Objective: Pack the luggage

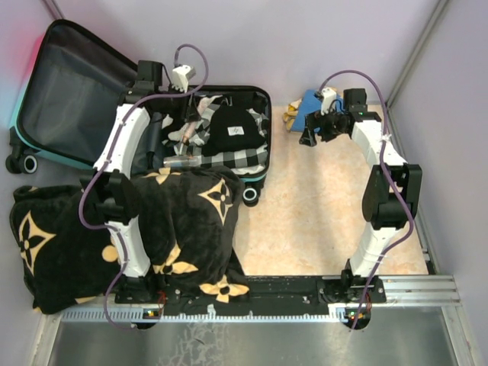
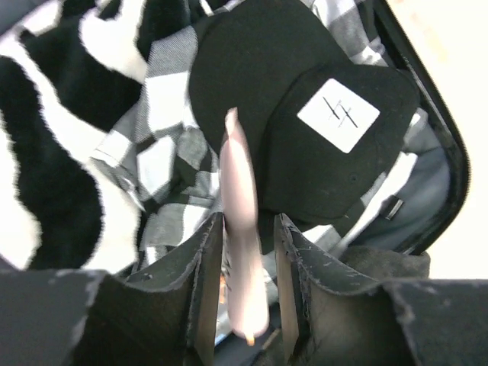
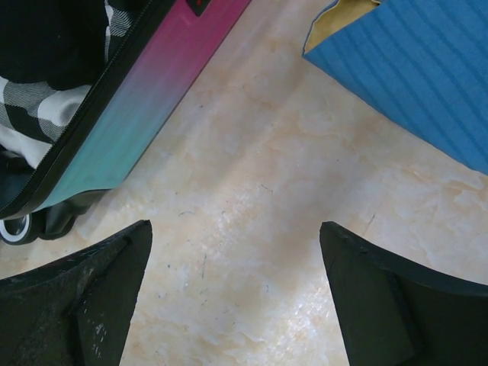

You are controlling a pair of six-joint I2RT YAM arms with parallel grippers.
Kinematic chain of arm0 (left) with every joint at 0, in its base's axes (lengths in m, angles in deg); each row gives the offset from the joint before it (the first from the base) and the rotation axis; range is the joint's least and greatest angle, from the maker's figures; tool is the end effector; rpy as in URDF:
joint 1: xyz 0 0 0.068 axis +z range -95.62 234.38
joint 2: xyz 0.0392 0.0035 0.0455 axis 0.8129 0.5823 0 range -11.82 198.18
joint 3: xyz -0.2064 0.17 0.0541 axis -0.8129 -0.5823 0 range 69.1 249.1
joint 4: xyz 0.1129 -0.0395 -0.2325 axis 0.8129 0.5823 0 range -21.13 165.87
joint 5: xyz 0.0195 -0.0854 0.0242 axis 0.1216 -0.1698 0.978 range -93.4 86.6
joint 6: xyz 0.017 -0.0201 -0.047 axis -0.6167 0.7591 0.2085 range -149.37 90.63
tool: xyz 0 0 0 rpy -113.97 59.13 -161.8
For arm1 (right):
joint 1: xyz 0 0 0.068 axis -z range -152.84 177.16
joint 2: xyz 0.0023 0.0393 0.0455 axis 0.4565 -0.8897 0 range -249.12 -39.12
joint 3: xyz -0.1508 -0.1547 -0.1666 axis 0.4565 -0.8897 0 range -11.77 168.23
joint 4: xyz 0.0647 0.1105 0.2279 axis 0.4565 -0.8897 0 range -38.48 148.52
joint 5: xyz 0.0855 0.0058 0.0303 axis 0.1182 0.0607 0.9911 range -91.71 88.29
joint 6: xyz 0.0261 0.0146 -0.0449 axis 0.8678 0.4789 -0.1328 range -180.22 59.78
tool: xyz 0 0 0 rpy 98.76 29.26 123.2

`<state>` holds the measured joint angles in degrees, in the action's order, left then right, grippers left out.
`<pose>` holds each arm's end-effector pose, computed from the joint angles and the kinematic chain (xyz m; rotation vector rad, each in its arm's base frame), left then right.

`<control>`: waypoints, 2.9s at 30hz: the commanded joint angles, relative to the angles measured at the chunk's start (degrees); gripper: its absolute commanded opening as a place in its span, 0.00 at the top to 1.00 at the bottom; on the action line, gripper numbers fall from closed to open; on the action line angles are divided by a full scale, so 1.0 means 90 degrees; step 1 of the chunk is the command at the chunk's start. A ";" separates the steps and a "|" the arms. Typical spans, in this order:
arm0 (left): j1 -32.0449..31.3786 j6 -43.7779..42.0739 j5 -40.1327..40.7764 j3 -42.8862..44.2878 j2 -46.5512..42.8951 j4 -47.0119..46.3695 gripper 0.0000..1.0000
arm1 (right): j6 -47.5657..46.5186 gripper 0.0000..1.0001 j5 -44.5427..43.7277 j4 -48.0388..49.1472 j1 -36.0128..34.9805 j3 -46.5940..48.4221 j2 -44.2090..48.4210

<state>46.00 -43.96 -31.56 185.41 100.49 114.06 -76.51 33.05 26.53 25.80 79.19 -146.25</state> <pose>0.4326 -0.0807 0.3653 0.6904 2.1271 -0.5020 0.4179 0.0303 0.2782 -0.6201 2.2139 0.5952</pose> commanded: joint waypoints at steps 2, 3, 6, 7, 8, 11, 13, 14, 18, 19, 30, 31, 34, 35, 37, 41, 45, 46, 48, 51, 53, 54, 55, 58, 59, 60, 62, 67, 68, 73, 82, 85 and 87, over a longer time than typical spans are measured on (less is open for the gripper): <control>-0.0026 0.0652 -0.1045 -0.0381 -0.0027 0.1380 0.63 | -0.0152 0.08 0.0100 0.0001 -0.0044 0.0157 0.0221; -0.0039 0.0797 -0.1257 -0.0939 -0.0316 0.1302 0.65 | -0.0146 0.08 0.0128 0.0000 -0.0046 0.0146 0.0230; -0.0050 0.1242 -0.1234 -0.2035 -0.0846 0.0922 0.66 | -0.0127 0.08 0.0184 0.0012 -0.0052 0.0120 0.0233; -0.0049 0.1266 -0.1180 -0.2148 -0.0871 0.0826 0.63 | -0.0110 0.08 0.0197 0.0018 -0.0056 0.0098 0.0234; -0.0038 0.1230 -0.1202 -0.2073 -0.0822 0.0807 0.58 | -0.0104 0.08 0.0220 0.0012 -0.0065 0.0090 0.0225; -0.0015 0.0617 -0.1358 -0.1358 -0.0679 0.1144 0.48 | -0.0169 0.08 0.0381 0.0012 -0.0095 0.0068 0.0269; -0.0007 0.0461 -0.1346 -0.1201 -0.0788 0.1059 0.42 | -0.0208 0.08 0.0440 0.0045 -0.0117 0.0050 0.0298; -0.0009 0.0424 -0.1319 -0.1180 -0.0874 0.0982 0.40 | -0.0214 0.08 0.0463 0.0036 -0.0130 0.0085 0.0297; 0.0002 0.0430 -0.1048 -0.1476 -0.1214 0.0560 0.34 | -0.0204 0.08 0.0493 0.0068 -0.0234 0.0162 0.0232; 0.0022 0.0416 -0.0988 -0.1532 -0.1269 0.0495 0.33 | -0.0159 0.08 0.0488 0.0109 -0.0272 0.0174 0.0207; 0.0408 0.0346 0.0405 -0.2019 -0.2147 -0.1121 0.23 | 0.0728 0.10 0.0402 0.0842 -0.0914 0.1201 -0.0843; 0.0466 0.0292 0.0500 -0.1950 -0.2156 -0.1150 0.22 | 0.0889 0.11 0.0401 0.0970 -0.0954 0.1323 -0.0965; 0.0638 0.0203 0.0631 -0.1795 -0.2162 -0.1131 0.21 | 0.1473 0.13 0.0340 0.1375 -0.1058 0.1658 -0.1337; 0.0696 0.0122 0.0611 -0.1796 -0.2187 -0.1145 0.21 | 0.1717 0.14 0.0346 0.1502 -0.1083 0.1774 -0.1465; 0.0761 -0.0048 0.0577 -0.1877 -0.2282 -0.1218 0.21 | 0.2237 0.17 0.0412 0.1704 -0.1109 0.2039 -0.1759; 0.0784 -0.0301 0.0741 -0.1999 -0.2439 -0.1439 0.20 | 0.3333 0.21 0.0524 0.2227 -0.1117 0.2402 -0.2252; 0.0795 -0.0381 0.1038 -0.1892 -0.2345 -0.1459 0.20 | 0.4463 0.28 0.0051 0.2600 -0.1119 0.2807 -0.2718; 0.0798 -0.0386 0.1111 -0.1840 -0.2307 -0.1451 0.19 | 0.4701 0.32 -0.0185 0.2578 -0.1120 0.2986 -0.2860; 0.0813 -0.0377 0.1242 -0.1737 -0.2252 -0.1452 0.19 | 0.4975 0.38 -0.0481 0.2421 -0.1126 0.3423 -0.3168; 0.0851 -0.0450 0.1520 -0.1641 -0.2235 -0.1509 0.19 | 0.5200 0.44 -0.0493 0.2415 -0.1120 0.3907 -0.3576; 0.0875 -0.0545 0.1743 -0.1594 -0.2240 -0.1561 0.19 | 0.5415 0.51 -0.0329 0.2496 -0.1127 0.4194 -0.3816; 0.0902 -0.0589 0.1812 -0.1570 -0.2244 -0.1577 0.19 | 0.5535 0.54 -0.0278 0.2556 -0.1136 0.4262 -0.3903; 0.0931 -0.0632 0.1873 -0.1553 -0.2253 -0.1586 0.19 | 0.5635 0.59 -0.0259 0.2616 -0.1130 0.4297 -0.3952; 0.0999 -0.0675 0.1985 -0.1546 -0.2296 -0.1605 0.18 | 0.5820 0.77 -0.0200 0.2663 -0.1128 0.4315 -0.3992; 0.1024 -0.0673 0.2043 -0.1560 -0.2319 -0.1611 0.18 | 0.5833 0.84 -0.0171 0.2658 -0.1114 0.4267 -0.3949; 0.1048 -0.0654 0.2085 -0.1570 -0.2343 -0.1626 0.18 | 0.5849 0.91 -0.0163 0.2669 -0.1105 0.4177 -0.3878; 0.1100 -0.0570 0.2152 -0.1588 -0.2378 -0.1644 0.18 | 0.5954 1.00 -0.0157 0.2740 -0.1066 0.3886 -0.3673; 0.1177 -0.0400 0.2176 -0.1568 -0.2456 -0.1643 0.17 | 0.6081 1.00 -0.0166 0.2824 -0.0857 0.2948 -0.2929; 0.1188 -0.0374 0.2187 -0.1566 -0.2473 -0.1648 0.17 | 0.6070 1.00 -0.0173 0.2824 -0.0812 0.2783 -0.2802; 0.1244 -0.0218 0.2270 -0.1580 -0.2516 -0.1674 0.17 | 0.5985 1.00 -0.0164 0.2772 -0.0663 0.2135 -0.2330; 0.1574 -0.0004 0.3150 -0.1239 -0.2521 -0.1857 0.17 | 0.5532 1.00 -0.0331 0.2696 -0.0467 0.0958 -0.1483; 0.1695 -0.0446 0.3882 -0.1051 -0.2509 -0.2214 0.17 | 0.5448 1.00 -0.0381 0.2617 -0.0402 0.0797 -0.1332; 0.1836 -0.0717 0.4339 -0.0882 -0.2495 -0.2490 0.17 | 0.5400 1.00 -0.0417 0.2578 -0.0381 0.0705 -0.1233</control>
<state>60.45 -46.21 -2.30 173.41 79.75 98.06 -25.00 27.15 52.04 20.25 86.75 -163.97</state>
